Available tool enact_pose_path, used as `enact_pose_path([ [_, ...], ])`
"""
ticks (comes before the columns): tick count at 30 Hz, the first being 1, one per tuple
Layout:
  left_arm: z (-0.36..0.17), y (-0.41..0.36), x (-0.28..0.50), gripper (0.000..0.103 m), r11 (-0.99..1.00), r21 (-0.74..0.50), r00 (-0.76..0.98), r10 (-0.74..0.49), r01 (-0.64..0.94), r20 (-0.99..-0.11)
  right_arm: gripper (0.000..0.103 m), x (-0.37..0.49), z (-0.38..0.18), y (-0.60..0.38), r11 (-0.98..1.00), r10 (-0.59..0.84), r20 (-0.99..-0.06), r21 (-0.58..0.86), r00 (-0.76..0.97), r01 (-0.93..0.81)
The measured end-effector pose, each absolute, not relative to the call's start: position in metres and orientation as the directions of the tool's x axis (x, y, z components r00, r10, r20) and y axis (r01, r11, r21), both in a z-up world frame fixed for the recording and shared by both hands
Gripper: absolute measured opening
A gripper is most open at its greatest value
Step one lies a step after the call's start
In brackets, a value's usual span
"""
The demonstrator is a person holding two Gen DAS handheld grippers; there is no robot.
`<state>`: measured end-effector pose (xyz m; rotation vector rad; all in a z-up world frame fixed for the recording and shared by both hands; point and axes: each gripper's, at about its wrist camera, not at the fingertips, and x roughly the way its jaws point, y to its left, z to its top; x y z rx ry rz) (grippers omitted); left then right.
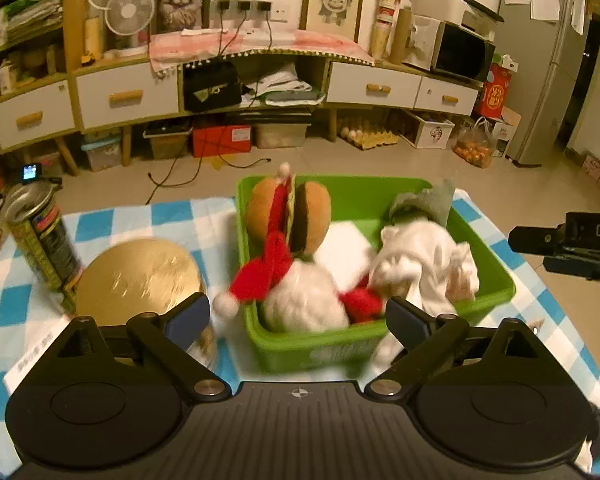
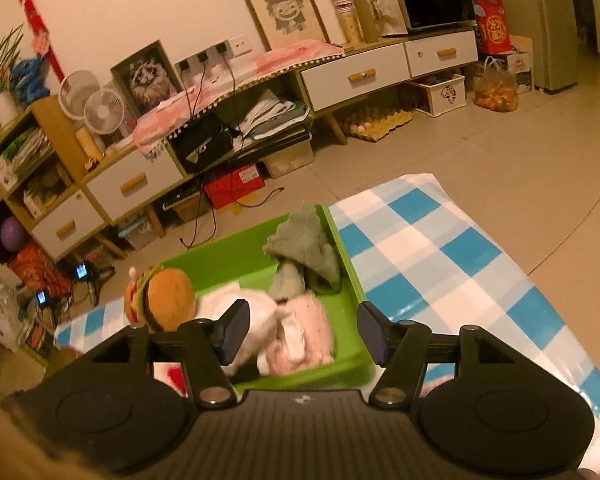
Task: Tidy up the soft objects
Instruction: 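Move left tool to rabbit doll in checked dress while right tool reaches white cloth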
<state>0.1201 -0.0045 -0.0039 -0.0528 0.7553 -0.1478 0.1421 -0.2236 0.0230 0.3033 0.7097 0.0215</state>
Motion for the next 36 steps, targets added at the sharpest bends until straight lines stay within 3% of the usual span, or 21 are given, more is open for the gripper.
enact_pose_path([
  [8, -0.012, 0.005, 0.092, 0.096, 0.985, -0.116, 0.701, -0.17, 0.124, -0.693, 0.049, 0.115, 0.02, -0.211, 0.973, 0.138, -0.654, 0.231, 0.743, 0.023],
  [20, -0.041, 0.01, 0.06, 0.098, 0.965, -0.005, 0.678, -0.188, 0.262, -0.711, 0.052, 0.069, 0.005, -0.206, 0.982, 0.189, -0.67, 0.13, 0.717, -0.137],
  [36, -0.075, 0.004, 0.04, 0.098, 0.931, -0.079, 0.635, -0.302, 0.355, -0.71, 0.059, 0.01, -0.033, -0.235, 0.948, 0.192, -0.678, -0.059, 0.71, -0.313],
])
